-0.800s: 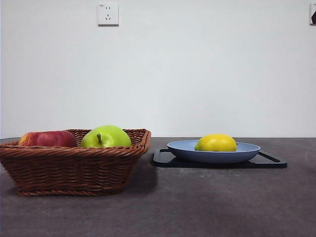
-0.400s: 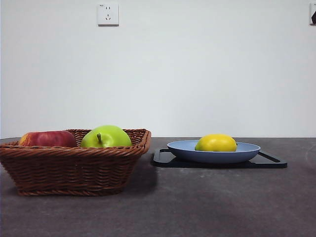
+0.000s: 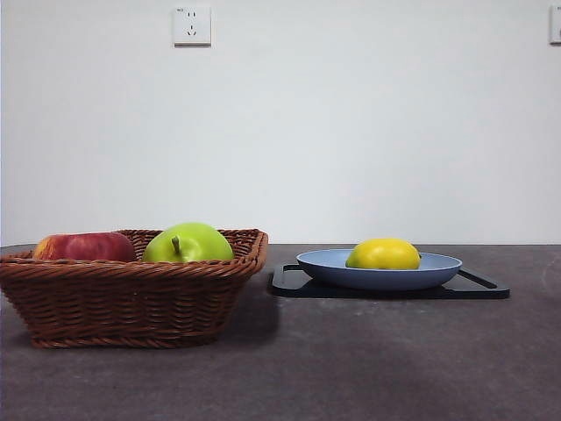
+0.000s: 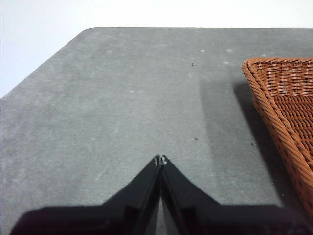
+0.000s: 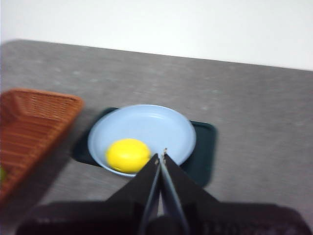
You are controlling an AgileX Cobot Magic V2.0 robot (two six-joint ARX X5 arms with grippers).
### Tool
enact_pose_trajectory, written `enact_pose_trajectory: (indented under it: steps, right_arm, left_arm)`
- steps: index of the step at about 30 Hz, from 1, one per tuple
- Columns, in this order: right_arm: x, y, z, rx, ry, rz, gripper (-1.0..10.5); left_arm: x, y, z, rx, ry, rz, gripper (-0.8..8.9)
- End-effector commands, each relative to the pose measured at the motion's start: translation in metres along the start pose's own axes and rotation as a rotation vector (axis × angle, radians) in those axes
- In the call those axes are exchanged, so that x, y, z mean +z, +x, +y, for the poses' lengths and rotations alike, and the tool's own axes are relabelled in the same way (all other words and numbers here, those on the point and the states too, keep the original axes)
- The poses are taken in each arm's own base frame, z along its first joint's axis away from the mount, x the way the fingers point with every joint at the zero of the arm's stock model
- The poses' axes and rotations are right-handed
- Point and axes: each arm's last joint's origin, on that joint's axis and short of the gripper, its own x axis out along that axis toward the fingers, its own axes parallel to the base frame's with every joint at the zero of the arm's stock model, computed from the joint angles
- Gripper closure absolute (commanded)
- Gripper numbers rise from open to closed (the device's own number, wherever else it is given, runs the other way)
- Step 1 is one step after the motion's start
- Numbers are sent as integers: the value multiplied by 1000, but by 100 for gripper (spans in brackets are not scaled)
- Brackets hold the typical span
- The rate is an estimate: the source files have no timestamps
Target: Take the lemon from the basket,put the lemon in the plate,hand out the plate
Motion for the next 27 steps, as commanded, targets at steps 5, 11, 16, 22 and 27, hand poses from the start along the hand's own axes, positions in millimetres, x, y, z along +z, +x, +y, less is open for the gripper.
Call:
enact_pose_trajectory:
  steps: [5,11,16,22,27]
  right_arm:
    - [-32,-14,-22,-53,54,-86,943]
    - [-71,-7,-32,-114,84,-165,943]
    - [-97,3,-35,-145,102,-148,943]
    - [-116,9,-34,-147,114,-105,943]
    - [-125,12,-34,-146,168,-78,943]
  left_arm:
    - [-3,1,0,-1,-10,0,805]
    - [-3,1,0,-1,-10,0,805]
    - [-3,1,0,-1,-10,0,805]
    - [-3,1,0,-1,-10,0,805]
    - [-3,1,0,-1,-10,0,805]
